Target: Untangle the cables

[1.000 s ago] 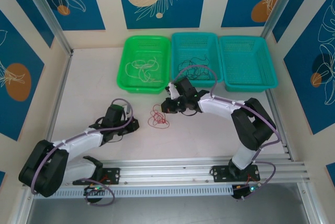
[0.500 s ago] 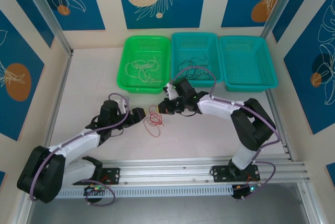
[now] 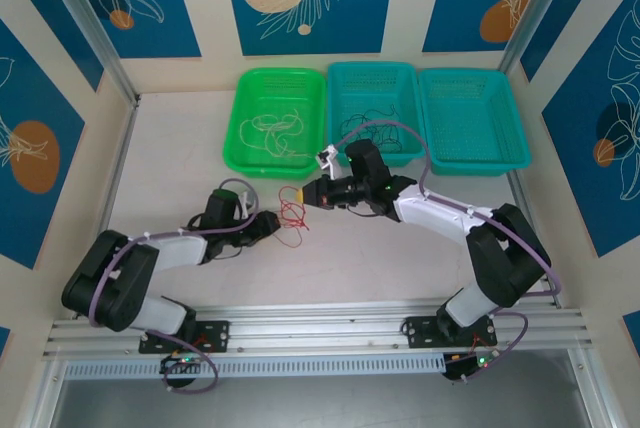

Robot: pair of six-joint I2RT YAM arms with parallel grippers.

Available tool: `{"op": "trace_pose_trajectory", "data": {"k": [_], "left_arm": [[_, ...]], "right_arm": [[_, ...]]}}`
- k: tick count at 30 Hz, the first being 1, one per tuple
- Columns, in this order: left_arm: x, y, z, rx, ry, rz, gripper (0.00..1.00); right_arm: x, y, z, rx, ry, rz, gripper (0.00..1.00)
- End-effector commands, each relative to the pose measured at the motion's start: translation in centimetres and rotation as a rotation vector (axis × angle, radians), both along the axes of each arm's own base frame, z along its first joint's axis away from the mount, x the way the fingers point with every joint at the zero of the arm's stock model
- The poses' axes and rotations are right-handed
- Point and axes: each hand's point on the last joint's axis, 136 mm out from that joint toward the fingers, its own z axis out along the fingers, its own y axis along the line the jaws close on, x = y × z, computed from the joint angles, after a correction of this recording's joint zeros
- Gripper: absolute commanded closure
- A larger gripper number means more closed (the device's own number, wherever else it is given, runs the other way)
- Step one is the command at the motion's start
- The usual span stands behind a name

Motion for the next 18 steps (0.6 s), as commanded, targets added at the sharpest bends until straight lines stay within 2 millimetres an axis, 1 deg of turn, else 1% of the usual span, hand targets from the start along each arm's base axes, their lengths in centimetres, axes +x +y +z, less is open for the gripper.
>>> {"op": "trace_pose_trajectory", "data": {"k": [1, 3, 4, 5, 7, 9, 10, 12, 14, 15, 18], "left_arm": [[0.9, 0.1, 0.6, -0.005, -0.045, 0.020, 0.77], [0.9, 0.6, 0.6, 0.026, -0.047, 0.035, 1.00], [0.7, 1.0, 0.4, 0.051, -0.044, 0.042, 1.00], [0.5, 1.9, 0.0, 0.096, -0.033, 0.064, 1.00], [-0.1, 4.2, -0.8, 0.189, 0.004, 0.126, 1.00], [-0.8, 6.7, -1.4, 0.266, 0.032, 0.190, 1.00], [-1.1, 7.6, -1.4, 0.293, 0.037, 0.209, 1.00], [-1.5, 9.1, -1.0, 0.332, 0.026, 0.245, 1.00], [-1.7, 9.9, -0.3, 0.339, -0.001, 0.264, 1.00], [-1.6, 10.0, 0.2, 0.336, -0.022, 0.262, 1.00], [-1.1, 9.3, 2.1, 0.295, -0.094, 0.239, 1.00]], "right_arm": [[-0.7, -0.2, 1.3, 0.044, 0.013, 0.005, 1.00], [-0.2, -1.1, 1.4, 0.031, 0.011, -0.032, 1.00], [0.0, -1.7, 1.4, 0.026, 0.008, -0.054, 1.00], [0.4, -2.6, 1.6, 0.028, 0.003, -0.085, 1.00], [1.6, -5.1, 2.0, 0.041, -0.003, -0.171, 1.00], [2.8, -8.8, 2.4, 0.055, -0.003, -0.287, 1.00], [3.3, -10.6, 2.4, 0.056, 0.002, -0.344, 1.00], [4.2, -14.9, 2.5, 0.061, 0.014, -0.481, 1.00], [4.6, -18.4, 3.0, 0.079, 0.004, -0.594, 1.00], [4.7, -19.9, 3.6, 0.081, -0.011, -0.644, 1.00], [5.5, -23.4, 5.3, 0.074, -0.071, -0.784, 1.00]]}}
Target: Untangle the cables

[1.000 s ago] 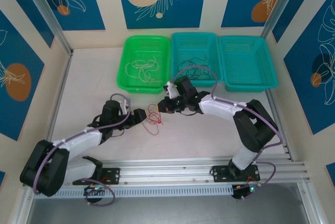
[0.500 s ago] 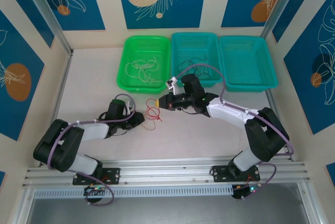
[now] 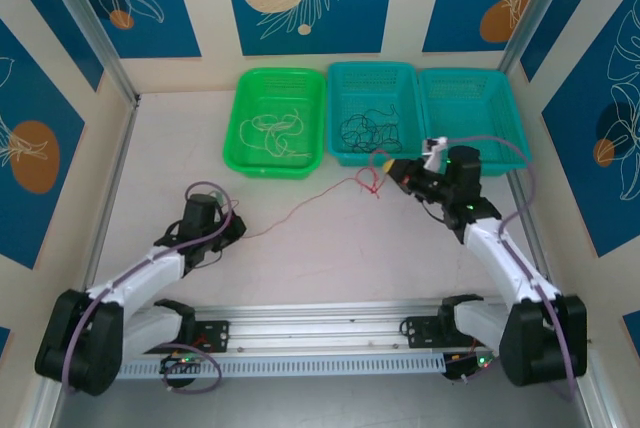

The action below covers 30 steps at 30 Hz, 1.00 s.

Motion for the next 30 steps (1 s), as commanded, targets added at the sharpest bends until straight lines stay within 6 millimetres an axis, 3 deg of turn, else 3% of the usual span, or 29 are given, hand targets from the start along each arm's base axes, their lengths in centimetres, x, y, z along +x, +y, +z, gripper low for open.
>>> {"op": "trace_pose_trajectory", "data": {"k": [1, 7, 13, 14, 15, 17, 18, 21, 25, 30], "left_arm": [[-0.6, 0.6, 0.2, 0.038, -0.020, -0.020, 1.00], [0.0, -0.2, 2.4, 0.026, -0.076, -0.074, 1.00], [0.1, -2.1, 4.2, -0.061, -0.116, -0.147, 1.00], [0.1, -2.3, 4.5, -0.074, -0.120, -0.156, 1.00], [0.1, -2.5, 4.8, -0.082, -0.126, -0.164, 1.00], [0.2, -2.7, 5.3, -0.090, -0.132, -0.173, 1.00], [0.2, -2.8, 5.6, -0.094, -0.139, -0.177, 1.00], [0.3, -3.1, 6.3, -0.106, -0.148, -0.185, 1.00], [0.6, -4.0, 7.4, -0.138, -0.168, -0.212, 1.00], [1.0, -5.6, 8.5, -0.162, -0.181, -0.268, 1.00]], "right_arm": [[0.6, -3.5, 1.4, 0.003, -0.014, -0.150, 1.00], [5.4, -12.3, 3.4, 0.118, -0.016, -0.458, 1.00], [11.2, -20.3, 3.0, -0.010, 0.028, -0.732, 1.00], [12.1, -21.1, 2.8, -0.033, 0.039, -0.753, 0.95], [13.0, -21.6, 2.6, -0.049, 0.051, -0.754, 0.72], [14.4, -21.8, 2.3, -0.055, 0.090, -0.714, 0.29], [14.9, -21.7, 2.3, -0.050, 0.106, -0.681, 0.19], [15.3, -20.9, 3.2, -0.039, 0.080, -0.610, 0.15], [13.5, -18.7, 4.2, -0.004, 0.041, -0.520, 0.15], [8.4, -12.1, 3.4, -0.005, 0.024, -0.323, 0.18]]}}
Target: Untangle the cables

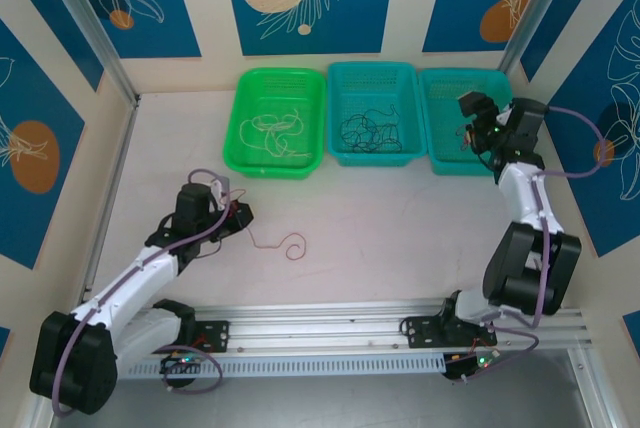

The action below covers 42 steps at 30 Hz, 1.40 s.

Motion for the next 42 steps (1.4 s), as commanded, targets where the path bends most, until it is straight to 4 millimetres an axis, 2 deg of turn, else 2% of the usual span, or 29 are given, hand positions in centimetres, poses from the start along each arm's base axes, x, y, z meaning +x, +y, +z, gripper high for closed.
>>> {"op": "trace_pose_trajectory", "data": {"k": [1, 3, 7, 10, 14, 17, 20, 24, 27, 29, 30, 31, 32, 33, 36, 38, 42], "left_arm": [[0.7, -2.0, 2.6, -0.046, -0.057, -0.077, 1.00], [0.8, -2.9, 3.2, -0.059, -0.067, -0.108, 1.00], [1.1, -4.8, 4.3, -0.069, -0.083, -0.176, 1.00], [1.3, -5.8, 4.6, -0.059, -0.091, -0.211, 1.00], [1.5, -6.7, 4.5, -0.052, -0.090, -0.239, 1.00], [1.5, -6.9, 4.1, -0.041, -0.080, -0.241, 1.00], [1.3, -6.8, 3.7, -0.025, -0.071, -0.236, 1.00], [1.2, -6.5, 3.2, -0.013, -0.064, -0.226, 1.00], [1.1, -6.4, 3.0, -0.006, -0.061, -0.223, 1.00], [1.1, -6.1, 2.9, 0.004, -0.064, -0.211, 1.00], [1.1, -6.0, 2.8, 0.011, -0.068, -0.209, 1.00], [1.0, -5.7, 2.7, 0.027, -0.078, -0.201, 0.94], [1.0, -5.2, 2.6, 0.050, -0.087, -0.191, 0.84], [0.9, -4.8, 2.6, 0.068, -0.100, -0.185, 0.79], [0.4, -4.0, 3.4, 0.120, -0.162, -0.195, 0.64], [-0.4, -4.5, 4.8, 0.107, -0.237, -0.266, 0.50], [-2.5, -6.5, 8.6, -0.004, -0.402, -0.419, 0.40]], "right_arm": [[-4.2, 6.4, 0.9, -0.048, -0.061, 0.220, 0.18], [-6.7, 10.2, 0.1, -0.129, -0.076, 0.314, 0.18], [-11.7, 19.8, -2.1, -0.314, -0.176, 0.633, 0.19], [-14.6, 25.1, -5.2, -0.393, -0.153, 0.842, 0.19], [-17.2, 30.1, -10.3, -0.382, -0.012, 1.048, 0.19], [-18.8, 32.4, -13.7, -0.369, 0.064, 1.149, 0.19], [-21.0, 34.9, -15.9, -0.334, 0.088, 1.289, 0.19], [-22.9, 37.3, -18.3, -0.297, 0.139, 1.403, 0.25], [-23.1, 38.5, -18.9, -0.265, 0.157, 1.427, 0.41], [-22.9, 38.9, -18.4, -0.256, 0.138, 1.423, 0.68], [-22.8, 38.9, -18.0, -0.255, 0.126, 1.416, 0.78], [-22.6, 38.9, -17.5, -0.256, 0.108, 1.407, 0.86], [-22.6, 38.7, -16.9, -0.254, 0.086, 1.403, 0.93], [-22.6, 38.6, -16.3, -0.249, 0.069, 1.399, 1.00], [-22.4, 38.1, -13.9, -0.206, 0.015, 1.383, 1.00], [-21.8, 37.6, -12.2, -0.181, -0.024, 1.354, 1.00], [-20.1, 36.4, -8.4, -0.142, -0.104, 1.283, 1.00]]}}
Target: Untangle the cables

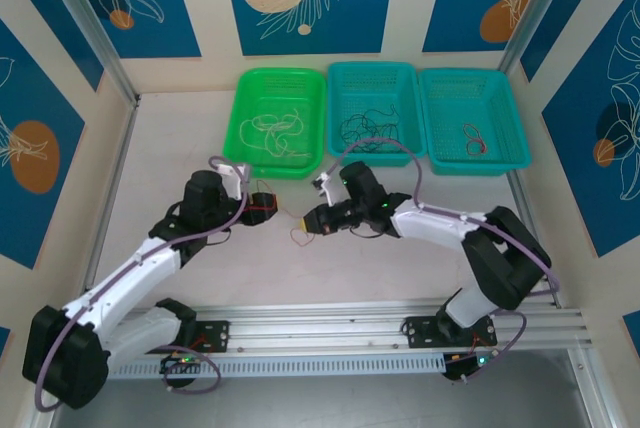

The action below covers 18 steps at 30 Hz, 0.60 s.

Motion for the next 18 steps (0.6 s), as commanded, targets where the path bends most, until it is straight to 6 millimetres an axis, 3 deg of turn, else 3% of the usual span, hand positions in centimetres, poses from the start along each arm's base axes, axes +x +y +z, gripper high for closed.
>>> {"op": "trace_pose_trajectory", "data": {"k": [1, 5, 9, 13, 18], "left_arm": [[-2.4, -1.9, 3.4, -0.082, -0.172, -0.189, 0.35], [-4.2, -2.2, 6.3, -0.146, -0.316, -0.245, 0.13], [-4.4, -1.7, 6.5, -0.140, -0.339, -0.217, 0.09], [-4.6, -1.8, 6.2, -0.158, -0.335, -0.216, 0.07], [-3.5, -0.9, 4.9, -0.106, -0.293, -0.136, 0.06]], "right_arm": [[0.8, -0.9, 3.5, 0.090, -0.024, -0.032, 1.00], [3.0, -2.9, 7.2, 0.163, -0.055, -0.129, 1.00], [6.3, -6.5, 10.6, 0.244, -0.074, -0.285, 1.00], [10.8, -12.6, 12.4, 0.292, -0.063, -0.520, 1.00], [15.7, -22.2, 14.2, 0.419, -0.023, -0.803, 1.00]]}}
